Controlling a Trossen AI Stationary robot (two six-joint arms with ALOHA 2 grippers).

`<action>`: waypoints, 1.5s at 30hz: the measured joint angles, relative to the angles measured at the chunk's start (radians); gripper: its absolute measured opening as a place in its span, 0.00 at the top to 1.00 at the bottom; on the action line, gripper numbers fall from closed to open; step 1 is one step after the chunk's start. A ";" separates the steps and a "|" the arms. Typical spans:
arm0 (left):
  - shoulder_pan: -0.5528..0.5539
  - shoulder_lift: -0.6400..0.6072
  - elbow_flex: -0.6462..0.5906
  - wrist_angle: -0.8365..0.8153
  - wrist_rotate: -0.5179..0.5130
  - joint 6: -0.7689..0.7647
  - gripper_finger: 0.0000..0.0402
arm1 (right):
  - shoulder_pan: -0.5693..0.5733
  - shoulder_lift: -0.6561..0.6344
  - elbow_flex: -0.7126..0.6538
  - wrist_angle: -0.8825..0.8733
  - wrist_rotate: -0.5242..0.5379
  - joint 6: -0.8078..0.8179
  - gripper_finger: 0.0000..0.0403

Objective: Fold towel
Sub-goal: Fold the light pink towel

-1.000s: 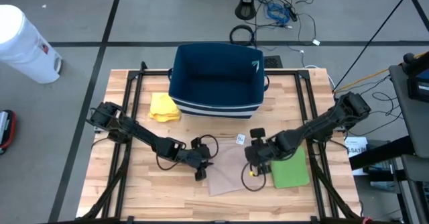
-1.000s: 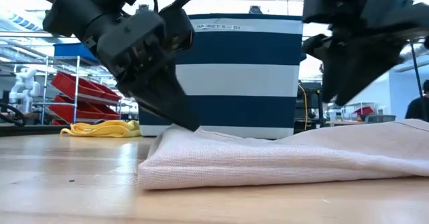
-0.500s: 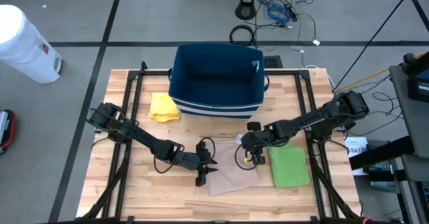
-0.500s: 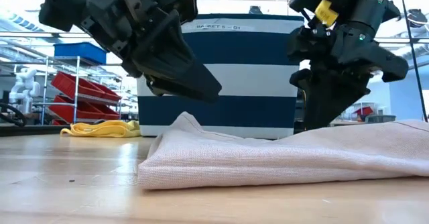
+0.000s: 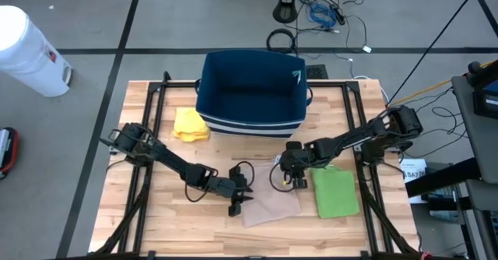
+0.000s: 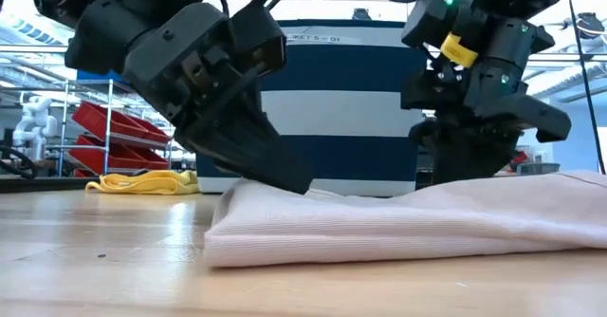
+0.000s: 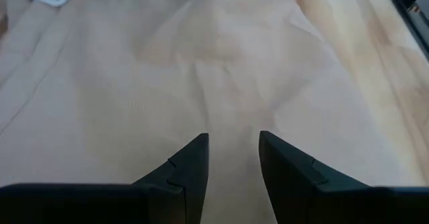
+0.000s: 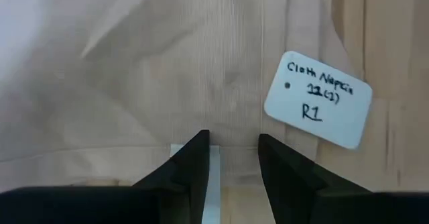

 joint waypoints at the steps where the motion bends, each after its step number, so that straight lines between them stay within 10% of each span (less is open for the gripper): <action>1: 0.000 0.000 0.000 -0.003 0.000 -0.002 0.66 | 0.000 0.005 0.000 0.005 -0.001 -0.005 0.71; 13: 0.001 0.004 0.000 -0.031 0.000 -0.003 0.66 | 0.002 -0.020 -0.001 0.019 0.002 -0.091 0.99; 45: 0.002 0.004 0.000 -0.081 -0.077 0.009 0.66 | -0.084 0.039 0.062 -0.104 0.151 -0.197 0.92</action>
